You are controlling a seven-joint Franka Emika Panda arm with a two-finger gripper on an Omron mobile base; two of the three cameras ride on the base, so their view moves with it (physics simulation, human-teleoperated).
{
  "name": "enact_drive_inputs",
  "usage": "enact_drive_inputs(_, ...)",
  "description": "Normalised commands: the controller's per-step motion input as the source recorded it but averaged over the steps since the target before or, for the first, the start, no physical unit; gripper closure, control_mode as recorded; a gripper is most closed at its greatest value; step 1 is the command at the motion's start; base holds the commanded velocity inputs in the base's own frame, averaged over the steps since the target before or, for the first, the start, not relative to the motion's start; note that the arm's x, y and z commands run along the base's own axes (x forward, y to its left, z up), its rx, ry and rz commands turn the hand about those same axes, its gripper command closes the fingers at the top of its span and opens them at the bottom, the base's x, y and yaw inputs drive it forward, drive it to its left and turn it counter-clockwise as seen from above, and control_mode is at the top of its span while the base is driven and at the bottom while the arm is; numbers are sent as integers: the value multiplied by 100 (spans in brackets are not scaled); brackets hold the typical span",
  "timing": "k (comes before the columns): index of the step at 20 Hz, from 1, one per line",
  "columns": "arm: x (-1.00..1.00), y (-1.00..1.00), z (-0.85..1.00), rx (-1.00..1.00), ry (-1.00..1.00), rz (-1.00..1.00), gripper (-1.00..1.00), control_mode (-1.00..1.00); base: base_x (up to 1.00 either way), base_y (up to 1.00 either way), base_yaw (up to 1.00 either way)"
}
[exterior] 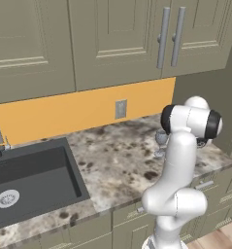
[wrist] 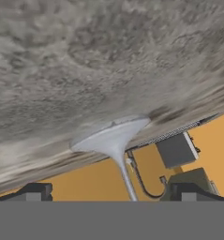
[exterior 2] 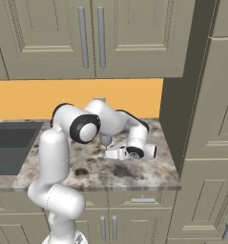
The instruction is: Retrieve the wine glasses from the counter and place one next to each plate.
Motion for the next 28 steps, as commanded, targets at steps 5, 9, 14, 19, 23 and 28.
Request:
enact_drive_inputs(5,14,2,-6,0,0,0,-100,-100,0,0,0)
enact_drive_inputs(9,20,14,-2,0,0,0,-100,-100,0,0,0)
enact_drive_inputs(14,10,0,0,0,0,0,-100,-100,0,0,0)
enact_drive_inputs(19,5,8,0,0,-1,0,100,-100,0,0,0)
enact_drive_inputs(23,-3,6,36,0,-30,0,100,-100,0,0,0)
enact_drive_inputs(28,-23,0,71,2,-64,2,100,-100,0,0,0)
